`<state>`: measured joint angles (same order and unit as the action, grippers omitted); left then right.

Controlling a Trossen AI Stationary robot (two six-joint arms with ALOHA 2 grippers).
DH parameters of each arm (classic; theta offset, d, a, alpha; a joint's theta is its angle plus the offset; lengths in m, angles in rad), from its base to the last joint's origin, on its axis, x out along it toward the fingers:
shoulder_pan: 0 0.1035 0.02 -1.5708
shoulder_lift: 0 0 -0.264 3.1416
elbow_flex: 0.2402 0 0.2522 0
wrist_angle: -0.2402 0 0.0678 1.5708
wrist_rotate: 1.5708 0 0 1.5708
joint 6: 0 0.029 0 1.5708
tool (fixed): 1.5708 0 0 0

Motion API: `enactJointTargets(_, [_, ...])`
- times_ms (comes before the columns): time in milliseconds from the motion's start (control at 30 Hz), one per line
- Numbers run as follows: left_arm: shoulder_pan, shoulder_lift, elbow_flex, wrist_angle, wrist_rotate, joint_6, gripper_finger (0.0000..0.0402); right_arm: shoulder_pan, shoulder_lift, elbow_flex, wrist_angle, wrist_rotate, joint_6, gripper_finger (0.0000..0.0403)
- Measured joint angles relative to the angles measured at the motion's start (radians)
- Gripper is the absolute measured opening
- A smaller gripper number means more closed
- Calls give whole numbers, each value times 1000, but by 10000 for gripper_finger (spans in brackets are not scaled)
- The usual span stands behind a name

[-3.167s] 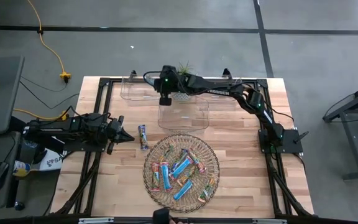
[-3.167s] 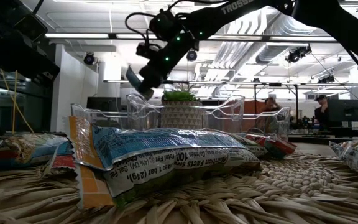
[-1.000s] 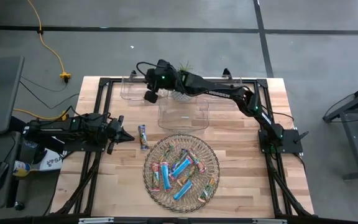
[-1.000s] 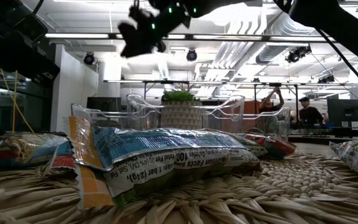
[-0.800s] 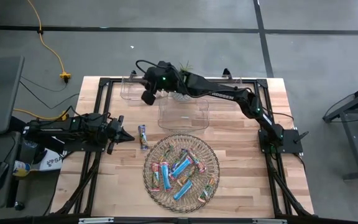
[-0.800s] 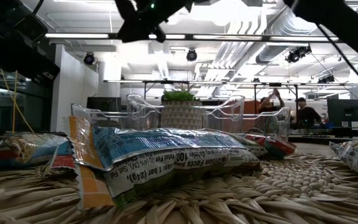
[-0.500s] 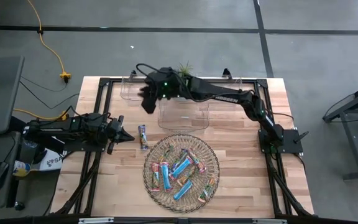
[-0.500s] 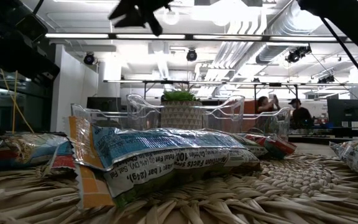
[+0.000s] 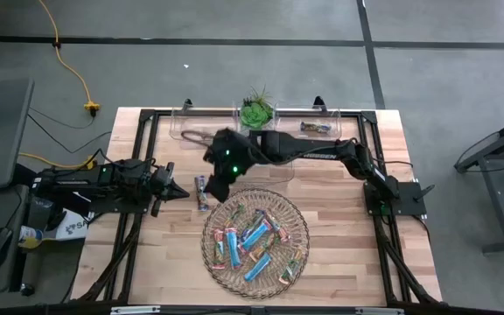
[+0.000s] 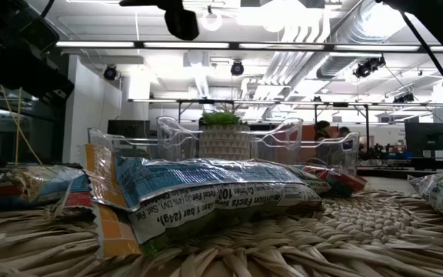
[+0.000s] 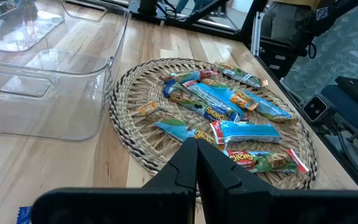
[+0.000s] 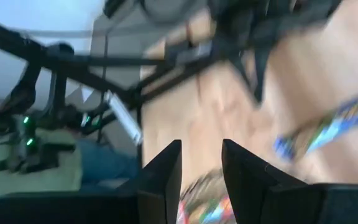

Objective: Pick and place Granola Bars by type
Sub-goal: Put the red granola bar into the bottom transparent bin

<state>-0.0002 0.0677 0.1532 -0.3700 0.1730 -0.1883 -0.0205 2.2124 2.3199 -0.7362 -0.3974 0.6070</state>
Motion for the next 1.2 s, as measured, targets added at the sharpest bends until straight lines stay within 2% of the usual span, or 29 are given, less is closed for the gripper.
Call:
enactJointTargets(267, [0, 0, 0, 0, -2, 0, 1, 105, 0, 0, -200, -11, 232, 97])
enactJointTargets(533, [0, 0, 0, 0, -2, 0, 1, 228, 0, 0, -335, 32, 493, 97])
enactJointTargets(733, [0, 0, 0, 0, -2, 0, 1, 308, 0, 0, -404, 156, 610, 97])
enactJointTargets(1033, [0, 0, 0, 0, -2, 0, 1, 377, 1, 0, -601, 455, 764, 97])
enactJointTargets(1200, [0, 0, 0, 0, -2, 0, 1, 375, 1, 0, -674, 511, 784, 97])
